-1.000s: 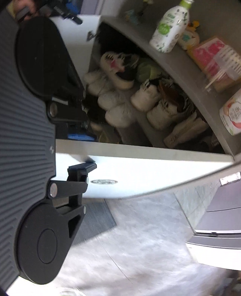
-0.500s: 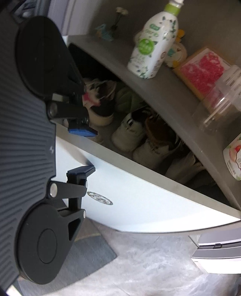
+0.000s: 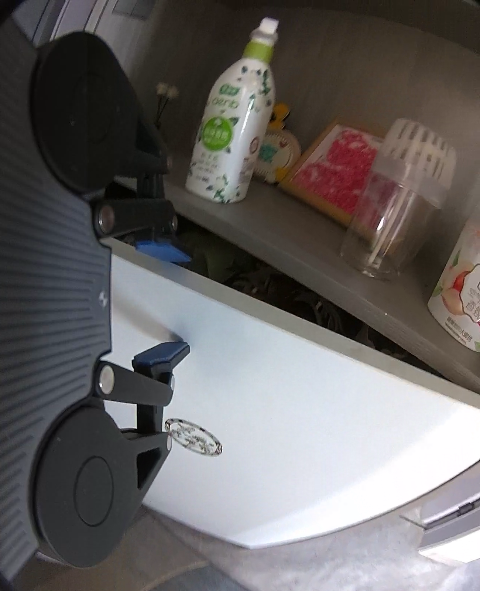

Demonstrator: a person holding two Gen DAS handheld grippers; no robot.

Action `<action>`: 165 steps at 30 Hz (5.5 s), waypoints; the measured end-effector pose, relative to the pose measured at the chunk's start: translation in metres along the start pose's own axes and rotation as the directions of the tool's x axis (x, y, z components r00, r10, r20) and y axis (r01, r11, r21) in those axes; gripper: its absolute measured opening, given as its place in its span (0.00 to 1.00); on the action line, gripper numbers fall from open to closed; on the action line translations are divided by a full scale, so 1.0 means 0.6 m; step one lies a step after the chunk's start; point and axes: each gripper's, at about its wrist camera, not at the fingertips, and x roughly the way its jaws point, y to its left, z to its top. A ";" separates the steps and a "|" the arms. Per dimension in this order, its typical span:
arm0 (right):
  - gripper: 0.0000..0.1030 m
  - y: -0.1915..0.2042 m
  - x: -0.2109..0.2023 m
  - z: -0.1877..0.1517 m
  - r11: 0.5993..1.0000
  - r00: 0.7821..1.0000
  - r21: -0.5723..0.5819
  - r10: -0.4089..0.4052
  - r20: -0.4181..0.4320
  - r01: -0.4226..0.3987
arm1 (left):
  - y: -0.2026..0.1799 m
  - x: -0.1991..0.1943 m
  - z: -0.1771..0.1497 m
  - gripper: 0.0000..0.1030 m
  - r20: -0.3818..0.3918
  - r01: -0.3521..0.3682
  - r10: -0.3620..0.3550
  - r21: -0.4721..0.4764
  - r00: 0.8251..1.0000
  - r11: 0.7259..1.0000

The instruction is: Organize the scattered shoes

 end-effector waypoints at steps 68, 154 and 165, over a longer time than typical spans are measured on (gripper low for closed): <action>0.50 -0.087 -0.333 0.090 0.433 0.713 -0.641 0.006 -0.701 -0.634 | -0.653 -0.410 -0.299 0.96 -0.383 -0.602 0.467 -0.437 0.797 0.669; 0.49 -0.911 -0.391 -0.167 0.013 0.533 -0.550 -0.228 -0.815 -0.835 | -1.317 -0.261 -1.130 0.98 -0.653 -0.788 0.566 -0.615 0.503 -0.010; 0.49 -0.989 -0.434 -0.163 -0.015 0.472 -0.472 -0.096 -0.877 -0.881 | -1.444 -0.272 -1.178 0.99 -0.598 -0.721 0.637 -0.687 0.487 -0.093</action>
